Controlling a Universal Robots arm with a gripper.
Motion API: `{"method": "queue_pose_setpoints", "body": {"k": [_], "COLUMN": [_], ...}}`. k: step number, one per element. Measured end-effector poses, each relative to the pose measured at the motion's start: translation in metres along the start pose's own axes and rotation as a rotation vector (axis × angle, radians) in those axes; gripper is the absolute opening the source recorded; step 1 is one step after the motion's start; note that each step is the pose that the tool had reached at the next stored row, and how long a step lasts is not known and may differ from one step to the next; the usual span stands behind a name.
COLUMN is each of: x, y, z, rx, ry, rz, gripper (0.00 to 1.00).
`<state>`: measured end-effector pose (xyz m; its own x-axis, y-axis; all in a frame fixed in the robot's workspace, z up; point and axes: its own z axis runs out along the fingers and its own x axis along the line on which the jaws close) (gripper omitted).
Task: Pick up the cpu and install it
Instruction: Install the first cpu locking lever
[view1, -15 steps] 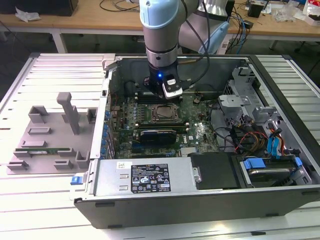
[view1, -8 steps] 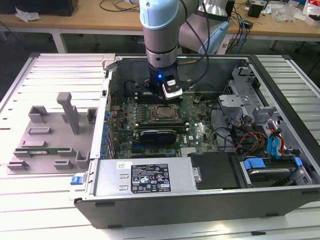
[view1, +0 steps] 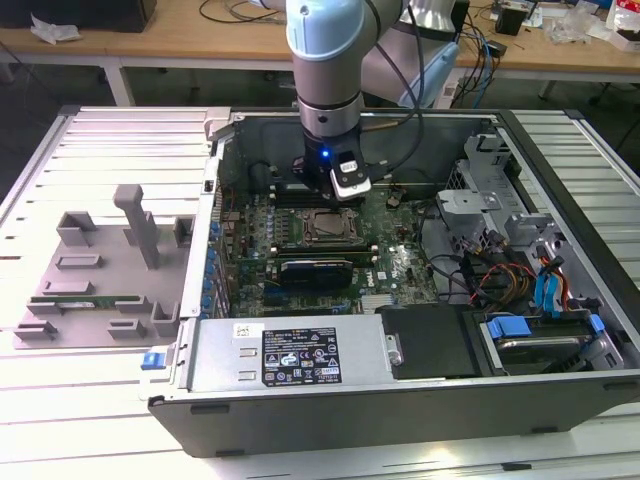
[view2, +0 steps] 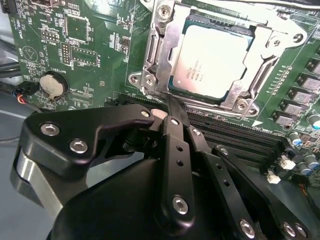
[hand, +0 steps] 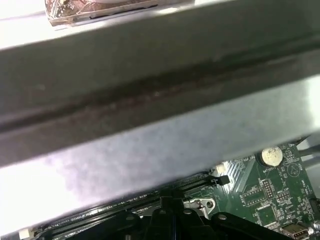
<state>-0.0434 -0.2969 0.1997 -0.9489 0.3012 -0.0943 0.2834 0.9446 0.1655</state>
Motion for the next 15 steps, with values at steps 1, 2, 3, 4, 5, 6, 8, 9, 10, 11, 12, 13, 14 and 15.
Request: {"method": "queue_pose_setpoints", "body": {"k": [1, 2, 3, 4, 5, 6, 8, 9, 10, 11, 12, 13, 14, 15], "x": [0.0000, 0.0000, 0.0000, 0.0000, -0.0003, -0.0007, -0.0019, -0.0022, -0.0023, -0.0023, -0.0023, -0.0023, -0.0022, -0.0021], "y": [0.0000, 0.0000, 0.0000, 0.0000, 0.0005, 0.0011, 0.0033, 0.0039, 0.0041, 0.0042, 0.0043, 0.0042, 0.0042, 0.0042], "z": [0.0001, 0.0001, 0.0001, -0.0003, -0.0026, -0.0066, -0.0194, -0.0232, -0.0242, -0.0243, -0.0242, -0.0243, -0.0243, -0.0242], "rx": [-0.0009, -0.0011, -0.0011, -0.0010, -0.0009, -0.0008, -0.0007, -0.0008, -0.0003, 0.0008, 0.0110, 0.0371, 0.0685, 0.0957], "ry": [0.0002, 0.0002, 0.0002, 0.0003, 0.0001, 0.0002, 0.0002, 0.0001, 0.0000, -0.0002, -0.0020, -0.0050, -0.0103, -0.0148], "rz": [0.000, 0.000, 0.000, 0.000, 0.000, 0.000, 0.000, 0.000, 0.000, 0.000, -0.001, -0.005, -0.009, -0.013], "gripper": [0.11, 0.11, 0.11, 0.11, 0.11, 0.11, 0.11, 0.11, 0.11, 0.11, 0.11, 0.11, 0.11, 0.11]}}
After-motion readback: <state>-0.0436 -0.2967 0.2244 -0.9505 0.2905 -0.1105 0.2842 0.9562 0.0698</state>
